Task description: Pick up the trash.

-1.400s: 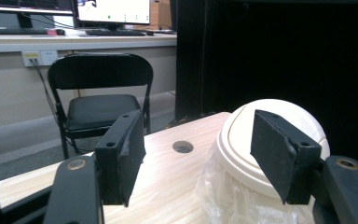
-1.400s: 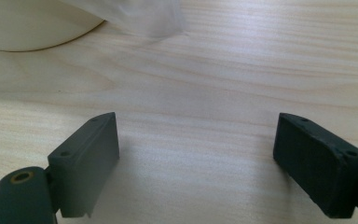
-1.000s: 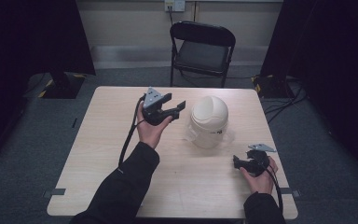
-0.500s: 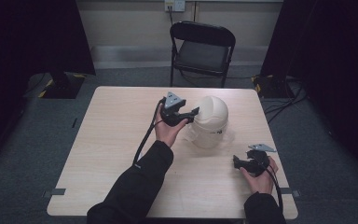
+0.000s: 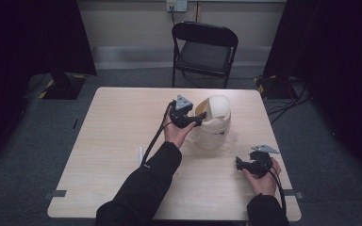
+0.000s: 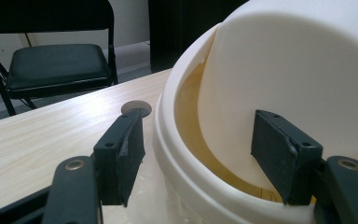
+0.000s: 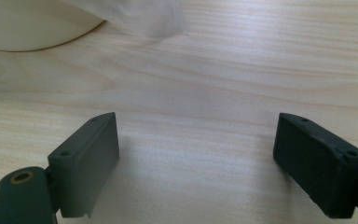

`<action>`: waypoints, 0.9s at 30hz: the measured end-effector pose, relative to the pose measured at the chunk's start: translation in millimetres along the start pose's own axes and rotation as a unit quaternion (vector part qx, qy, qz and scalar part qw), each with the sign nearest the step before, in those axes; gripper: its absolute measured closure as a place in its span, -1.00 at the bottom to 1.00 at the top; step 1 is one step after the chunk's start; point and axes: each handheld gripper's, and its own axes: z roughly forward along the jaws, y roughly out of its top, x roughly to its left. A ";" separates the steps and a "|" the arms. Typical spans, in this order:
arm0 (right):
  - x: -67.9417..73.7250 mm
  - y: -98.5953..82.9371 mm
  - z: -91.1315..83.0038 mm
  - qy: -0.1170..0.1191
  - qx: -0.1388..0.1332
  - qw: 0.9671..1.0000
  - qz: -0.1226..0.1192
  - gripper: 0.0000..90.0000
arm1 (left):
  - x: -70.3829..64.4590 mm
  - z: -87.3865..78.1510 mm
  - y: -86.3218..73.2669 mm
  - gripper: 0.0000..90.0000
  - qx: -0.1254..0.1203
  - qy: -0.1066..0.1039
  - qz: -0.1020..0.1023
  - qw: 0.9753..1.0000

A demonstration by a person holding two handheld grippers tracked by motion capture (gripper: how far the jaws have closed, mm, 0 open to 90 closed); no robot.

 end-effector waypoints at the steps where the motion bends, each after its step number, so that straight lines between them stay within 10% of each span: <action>1: 0.0 0.0 0.0 0.000 0.000 1.000 0.000 -0.70 | -0.2 -0.1 0.2 -0.24 0.000 0.000 0.000 1.000; 16: 0.0 0.0 0.0 0.000 0.000 1.000 0.000 -0.70 | 12.9 -61.0 13.3 -0.24 -0.036 0.011 0.006 0.999; 27: 0.0 0.0 0.0 0.000 0.000 1.000 0.000 -0.70 | 43.8 -146.1 -26.3 -0.23 -0.021 0.055 -0.007 0.998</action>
